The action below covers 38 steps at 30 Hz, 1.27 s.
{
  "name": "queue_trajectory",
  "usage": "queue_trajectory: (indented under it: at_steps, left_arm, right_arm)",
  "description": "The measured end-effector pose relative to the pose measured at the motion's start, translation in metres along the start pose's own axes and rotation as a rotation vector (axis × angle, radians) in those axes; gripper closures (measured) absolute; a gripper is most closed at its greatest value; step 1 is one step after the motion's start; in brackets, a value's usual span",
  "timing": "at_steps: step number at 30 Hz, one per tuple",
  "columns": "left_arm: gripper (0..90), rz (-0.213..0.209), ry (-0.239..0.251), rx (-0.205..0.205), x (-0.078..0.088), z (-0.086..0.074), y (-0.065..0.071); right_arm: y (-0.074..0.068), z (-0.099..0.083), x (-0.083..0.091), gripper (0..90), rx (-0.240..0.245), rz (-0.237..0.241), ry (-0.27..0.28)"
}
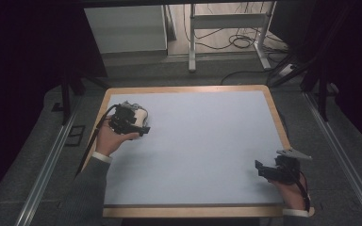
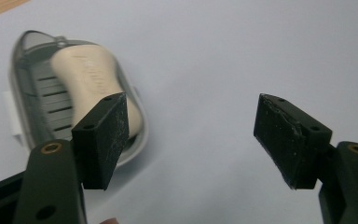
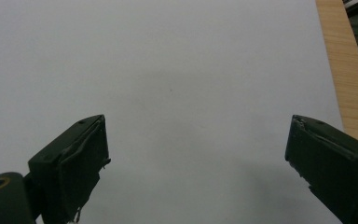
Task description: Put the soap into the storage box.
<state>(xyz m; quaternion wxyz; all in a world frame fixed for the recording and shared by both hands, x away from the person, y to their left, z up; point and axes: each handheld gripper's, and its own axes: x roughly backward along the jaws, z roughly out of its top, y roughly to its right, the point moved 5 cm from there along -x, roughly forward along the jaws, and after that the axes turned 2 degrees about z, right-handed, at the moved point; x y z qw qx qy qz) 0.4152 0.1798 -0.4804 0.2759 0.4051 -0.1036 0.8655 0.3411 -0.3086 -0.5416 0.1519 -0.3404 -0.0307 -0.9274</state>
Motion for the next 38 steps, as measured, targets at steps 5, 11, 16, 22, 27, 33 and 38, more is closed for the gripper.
queue_trajectory:
  at_steps: [5, 11, 16, 22, 27, 33, 38]
  left_arm:
    - [26.4, -0.027, 0.019, -0.023, 0.000, -0.009, 0.014]
    - [25.9, -0.057, 0.025, -0.042, -0.006, -0.026, 0.033]
    - [24.9, -0.091, 0.019, -0.037, -0.012, -0.041, 0.047]
    - [23.6, -0.106, -0.029, -0.035, -0.026, -0.060, 0.056]
    - [23.4, -0.125, -0.014, -0.013, -0.027, -0.067, 0.057]
    - [23.7, -0.139, 0.019, 0.016, -0.025, -0.073, 0.059]
    - [23.4, -0.138, 0.034, 0.020, -0.021, -0.072, 0.057]
  right_arm:
    - [0.000, 0.001, 0.001, 5.6, 0.003, -0.001, 0.010]
    - [0.000, 0.001, 0.001, 5.6, 0.005, -0.001, 0.011]
    - [0.000, 0.001, 0.001, 5.6, 0.005, 0.000, 0.012]
    - [0.000, 0.001, 0.001, 5.6, 0.009, 0.001, 0.009]
    - [-0.001, 0.001, 0.001, 5.6, 0.010, 0.001, 0.010]
    - [-0.002, 0.004, 0.002, 5.6, 0.014, 0.004, 0.023]
    - [-0.003, 0.007, 0.003, 5.6, 0.023, 0.008, 0.042]
